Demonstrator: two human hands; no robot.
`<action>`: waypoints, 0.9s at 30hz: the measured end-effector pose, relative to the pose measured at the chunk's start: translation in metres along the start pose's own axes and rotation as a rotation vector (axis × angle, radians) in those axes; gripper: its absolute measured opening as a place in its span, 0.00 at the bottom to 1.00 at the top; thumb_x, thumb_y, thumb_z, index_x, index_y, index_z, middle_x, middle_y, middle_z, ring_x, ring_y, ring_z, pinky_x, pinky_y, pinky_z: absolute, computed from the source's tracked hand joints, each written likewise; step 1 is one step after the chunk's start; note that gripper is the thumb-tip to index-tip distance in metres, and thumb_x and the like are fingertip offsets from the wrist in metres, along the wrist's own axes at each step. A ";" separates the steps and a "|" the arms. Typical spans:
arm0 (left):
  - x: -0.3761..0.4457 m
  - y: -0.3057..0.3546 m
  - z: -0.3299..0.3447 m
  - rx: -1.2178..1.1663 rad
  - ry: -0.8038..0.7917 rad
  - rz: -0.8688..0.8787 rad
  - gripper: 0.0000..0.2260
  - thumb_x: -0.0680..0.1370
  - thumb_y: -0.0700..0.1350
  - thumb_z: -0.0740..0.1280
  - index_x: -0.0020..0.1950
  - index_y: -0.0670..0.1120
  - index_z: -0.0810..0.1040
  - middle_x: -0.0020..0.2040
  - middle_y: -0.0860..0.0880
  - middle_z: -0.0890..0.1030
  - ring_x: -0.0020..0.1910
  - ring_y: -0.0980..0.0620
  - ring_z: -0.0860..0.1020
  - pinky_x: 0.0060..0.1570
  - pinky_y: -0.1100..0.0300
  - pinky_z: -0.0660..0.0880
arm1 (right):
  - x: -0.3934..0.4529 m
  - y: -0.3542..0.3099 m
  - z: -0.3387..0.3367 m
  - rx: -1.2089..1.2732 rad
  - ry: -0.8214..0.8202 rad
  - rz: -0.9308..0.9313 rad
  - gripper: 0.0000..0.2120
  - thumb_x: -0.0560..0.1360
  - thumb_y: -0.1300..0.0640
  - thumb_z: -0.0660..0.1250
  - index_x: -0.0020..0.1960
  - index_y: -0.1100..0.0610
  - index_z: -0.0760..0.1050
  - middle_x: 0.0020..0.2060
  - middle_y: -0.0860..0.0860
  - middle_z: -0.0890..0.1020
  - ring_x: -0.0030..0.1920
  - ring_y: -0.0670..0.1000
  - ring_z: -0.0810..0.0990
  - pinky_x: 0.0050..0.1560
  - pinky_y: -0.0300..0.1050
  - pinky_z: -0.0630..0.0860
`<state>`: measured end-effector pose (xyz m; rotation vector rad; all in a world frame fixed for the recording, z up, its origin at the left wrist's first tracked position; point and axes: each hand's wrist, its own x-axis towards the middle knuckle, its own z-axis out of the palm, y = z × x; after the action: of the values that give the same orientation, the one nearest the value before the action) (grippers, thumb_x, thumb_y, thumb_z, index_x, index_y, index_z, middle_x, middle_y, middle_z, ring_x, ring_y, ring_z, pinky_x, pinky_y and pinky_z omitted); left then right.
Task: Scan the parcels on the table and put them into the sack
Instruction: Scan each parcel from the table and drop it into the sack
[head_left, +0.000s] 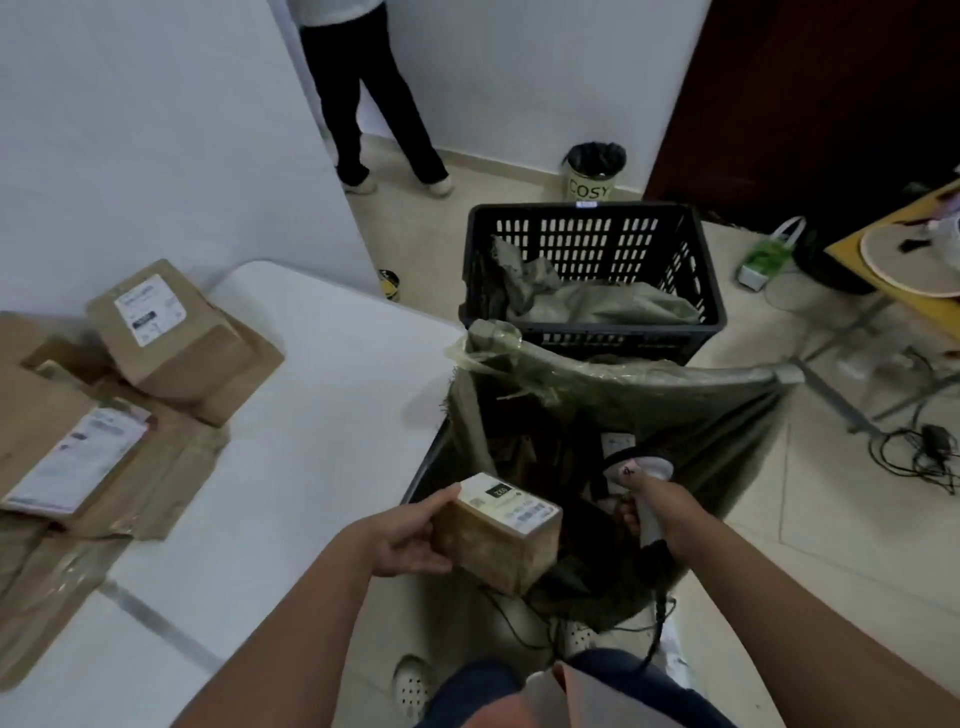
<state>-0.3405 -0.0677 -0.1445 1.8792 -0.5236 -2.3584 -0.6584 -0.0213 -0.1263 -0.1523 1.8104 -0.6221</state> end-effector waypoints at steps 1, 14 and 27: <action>0.010 0.000 0.014 0.006 0.013 -0.032 0.37 0.65 0.61 0.77 0.67 0.42 0.74 0.63 0.40 0.78 0.55 0.40 0.83 0.49 0.49 0.82 | 0.005 0.002 -0.011 0.017 0.015 0.013 0.17 0.77 0.50 0.70 0.47 0.65 0.75 0.30 0.58 0.76 0.29 0.54 0.75 0.31 0.46 0.71; 0.100 0.012 0.156 -0.157 0.001 -0.239 0.30 0.74 0.55 0.73 0.65 0.37 0.69 0.59 0.34 0.75 0.61 0.37 0.78 0.59 0.48 0.77 | 0.041 -0.012 -0.075 0.053 0.004 0.035 0.16 0.77 0.50 0.69 0.42 0.63 0.74 0.32 0.57 0.76 0.31 0.54 0.75 0.32 0.45 0.72; 0.140 0.027 0.218 -0.155 0.062 -0.048 0.29 0.79 0.45 0.69 0.77 0.42 0.63 0.75 0.42 0.67 0.72 0.44 0.68 0.71 0.51 0.67 | 0.060 -0.021 -0.097 0.034 -0.004 0.020 0.15 0.78 0.50 0.68 0.42 0.62 0.75 0.32 0.57 0.78 0.31 0.53 0.77 0.34 0.44 0.75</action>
<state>-0.5877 -0.0848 -0.2246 1.9089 -0.2839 -2.2867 -0.7722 -0.0306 -0.1476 -0.1123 1.7948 -0.6375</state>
